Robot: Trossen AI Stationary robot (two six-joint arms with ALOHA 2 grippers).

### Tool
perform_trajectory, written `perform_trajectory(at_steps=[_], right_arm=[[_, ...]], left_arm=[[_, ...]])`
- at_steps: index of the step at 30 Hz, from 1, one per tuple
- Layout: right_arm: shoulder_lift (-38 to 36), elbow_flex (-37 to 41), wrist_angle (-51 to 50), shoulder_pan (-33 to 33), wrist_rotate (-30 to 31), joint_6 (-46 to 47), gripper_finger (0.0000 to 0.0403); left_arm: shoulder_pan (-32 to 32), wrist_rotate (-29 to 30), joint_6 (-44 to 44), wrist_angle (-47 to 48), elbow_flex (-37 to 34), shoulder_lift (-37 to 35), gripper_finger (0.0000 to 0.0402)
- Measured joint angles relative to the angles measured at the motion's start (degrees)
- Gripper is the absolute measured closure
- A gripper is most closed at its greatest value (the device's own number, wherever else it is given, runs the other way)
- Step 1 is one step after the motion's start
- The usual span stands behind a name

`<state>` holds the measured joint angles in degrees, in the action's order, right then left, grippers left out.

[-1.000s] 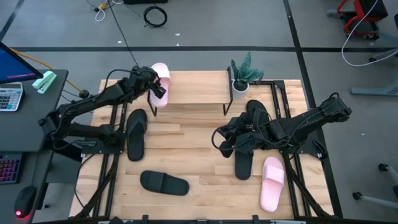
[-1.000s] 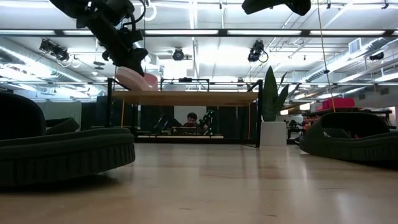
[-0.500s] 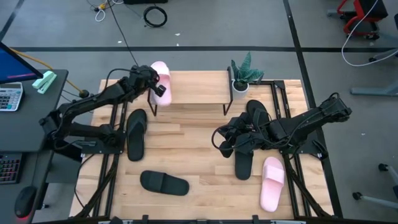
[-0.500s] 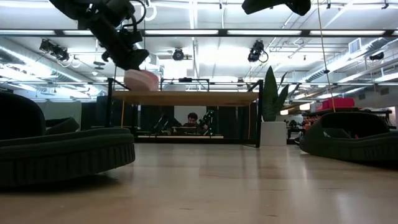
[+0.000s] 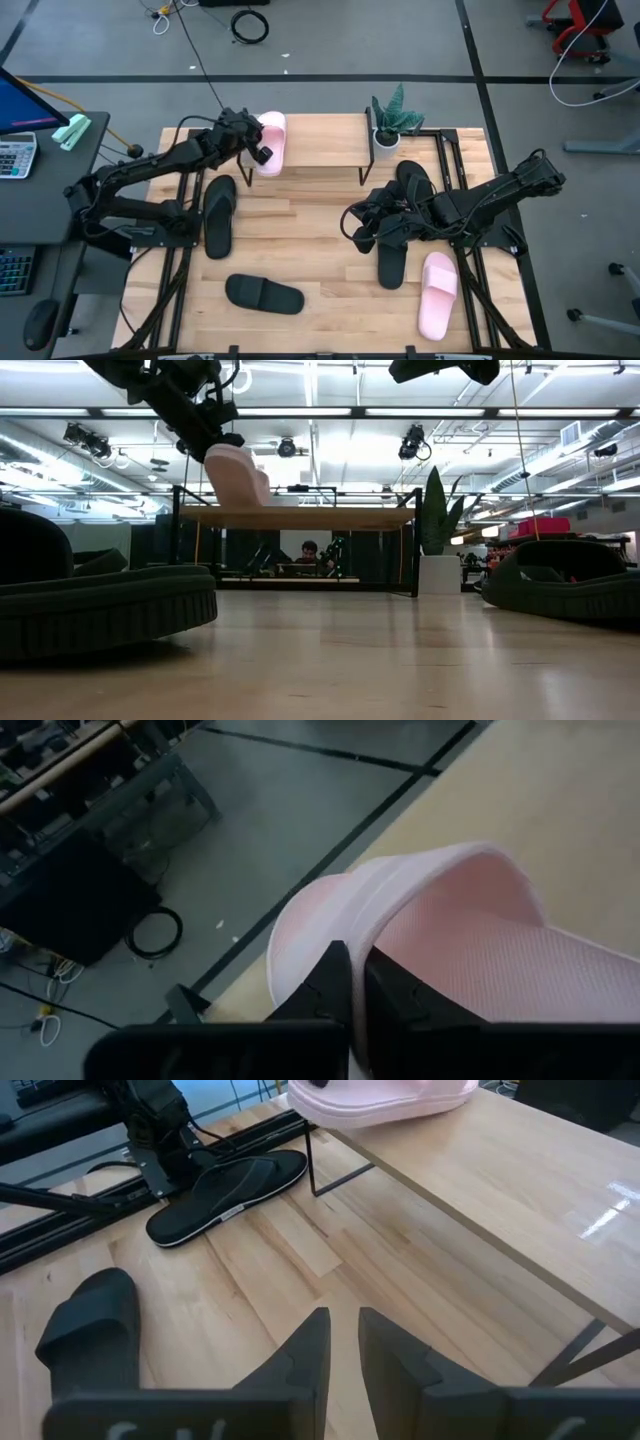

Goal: Pick and place slides into the shelf
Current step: Put the left pink slipper on the shelf

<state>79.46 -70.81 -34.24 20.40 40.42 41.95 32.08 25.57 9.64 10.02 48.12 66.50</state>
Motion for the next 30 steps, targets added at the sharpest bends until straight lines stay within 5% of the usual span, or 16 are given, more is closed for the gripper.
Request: perform_trajectory(at_steps=[12,30], right_arm=[[0.0,0.0,0.0,0.0,0.0,0.02,0.034],[0.0,0.0,0.0,0.0,-0.02,0.5,0.034]], left_arm=[[3.42,3.16,0.34,4.05,0.11,-0.11,0.0384],[1.32,2.0,-5.13,8.36,0.13,-0.13,0.0221]])
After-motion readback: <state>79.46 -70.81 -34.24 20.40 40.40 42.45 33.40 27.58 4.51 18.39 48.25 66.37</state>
